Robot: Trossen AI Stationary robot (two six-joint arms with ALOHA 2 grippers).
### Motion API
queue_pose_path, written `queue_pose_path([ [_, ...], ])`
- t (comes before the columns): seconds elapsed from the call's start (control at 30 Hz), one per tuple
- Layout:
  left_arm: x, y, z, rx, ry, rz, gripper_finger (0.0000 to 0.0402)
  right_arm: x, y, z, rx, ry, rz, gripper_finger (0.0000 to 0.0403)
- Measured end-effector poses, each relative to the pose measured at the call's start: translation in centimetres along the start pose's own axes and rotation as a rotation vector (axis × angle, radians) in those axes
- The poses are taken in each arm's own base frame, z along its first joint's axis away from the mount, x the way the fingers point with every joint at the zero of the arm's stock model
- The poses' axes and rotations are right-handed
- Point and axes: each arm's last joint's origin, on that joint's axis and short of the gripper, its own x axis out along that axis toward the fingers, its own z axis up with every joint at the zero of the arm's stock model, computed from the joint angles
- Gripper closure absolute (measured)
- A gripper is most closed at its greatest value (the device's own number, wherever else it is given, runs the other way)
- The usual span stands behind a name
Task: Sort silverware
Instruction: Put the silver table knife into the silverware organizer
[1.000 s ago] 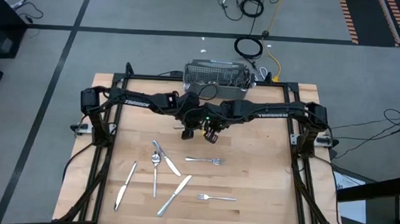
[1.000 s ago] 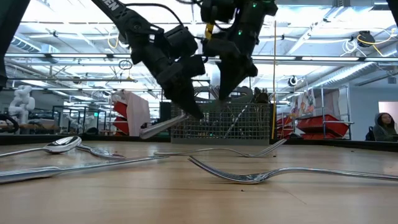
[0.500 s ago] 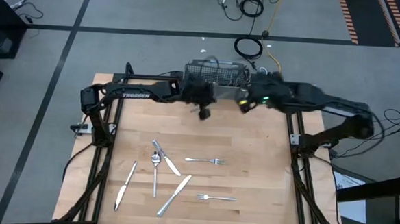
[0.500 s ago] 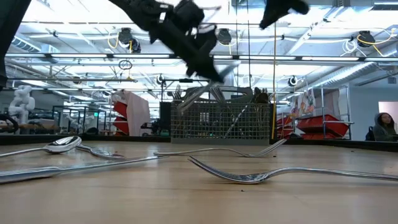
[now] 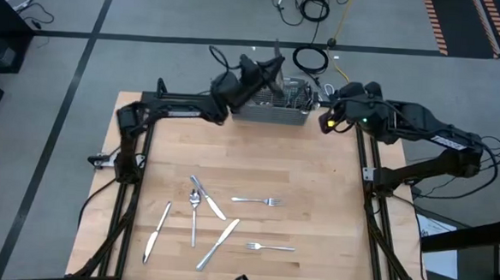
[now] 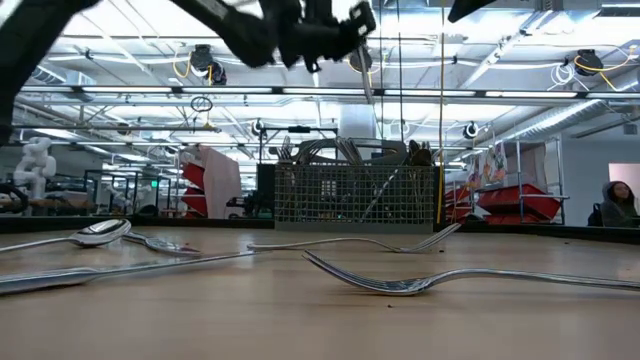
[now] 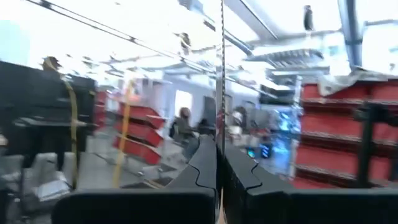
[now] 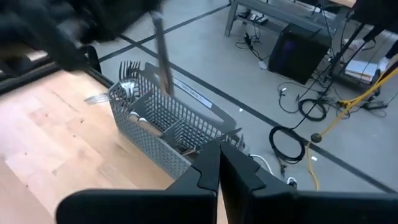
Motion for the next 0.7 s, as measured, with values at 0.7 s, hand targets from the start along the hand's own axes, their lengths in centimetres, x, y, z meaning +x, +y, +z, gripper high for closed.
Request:
queue_pose_path([
  [0.7,1.3,-3.5,-12.9,0.193,0.105,0.362,0.0396,-0.6,-0.6,-0.3,-0.094,0.024,0.027,0.0403],
])
